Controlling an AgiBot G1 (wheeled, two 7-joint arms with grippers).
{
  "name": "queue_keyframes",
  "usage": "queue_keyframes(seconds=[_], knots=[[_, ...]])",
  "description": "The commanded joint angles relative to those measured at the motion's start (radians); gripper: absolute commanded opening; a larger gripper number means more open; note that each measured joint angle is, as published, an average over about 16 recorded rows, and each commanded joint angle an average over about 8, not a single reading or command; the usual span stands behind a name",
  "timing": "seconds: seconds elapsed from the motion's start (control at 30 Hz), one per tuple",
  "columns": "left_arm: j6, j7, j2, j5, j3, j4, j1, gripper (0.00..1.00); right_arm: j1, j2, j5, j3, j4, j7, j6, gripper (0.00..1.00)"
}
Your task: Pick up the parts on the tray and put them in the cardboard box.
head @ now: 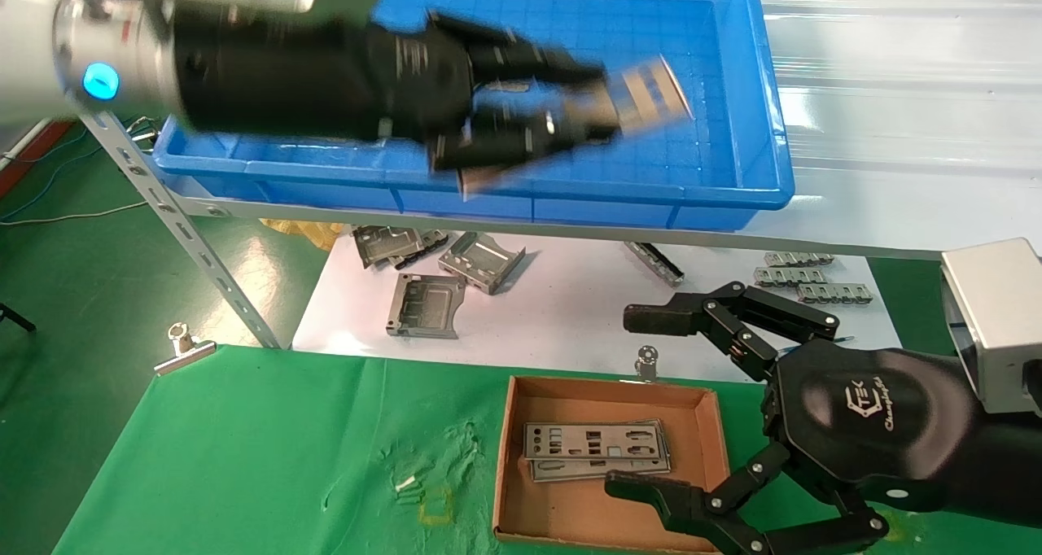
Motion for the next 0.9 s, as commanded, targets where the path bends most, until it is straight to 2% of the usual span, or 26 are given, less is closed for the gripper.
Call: queue_keyframes(seconds=[0.03, 0.2, 0.33, 0.77, 0.9], knots=[[0.057, 0.028, -0.013, -0.002, 0.007, -0.033, 0.011, 0.0, 0.0, 0.0, 0.0, 0.0, 0.0, 0.0, 0.0, 1.0], [0.047, 0.044, -0.049, -0.007, 0.066, -0.157, 0.095, 0.0, 0.0, 0.0, 0.0, 0.0, 0.0, 0.0, 0.0, 1.0], [0.02, 0.078, -0.039, 0.0, 0.096, -0.182, 0.164, 0.0, 0.0, 0.0, 0.0, 0.0, 0.0, 0.0, 0.0, 1.0], [-0.165, 0.275, 0.127, 0.109, 0.166, -0.063, 0.329, 0.0, 0.0, 0.0, 0.0, 0.0, 0.0, 0.0, 0.0, 1.0], [-0.206, 0.299, 0.154, 0.116, 0.18, -0.043, 0.364, 0.0, 0.0, 0.0, 0.0, 0.0, 0.0, 0.0, 0.0, 1.0]])
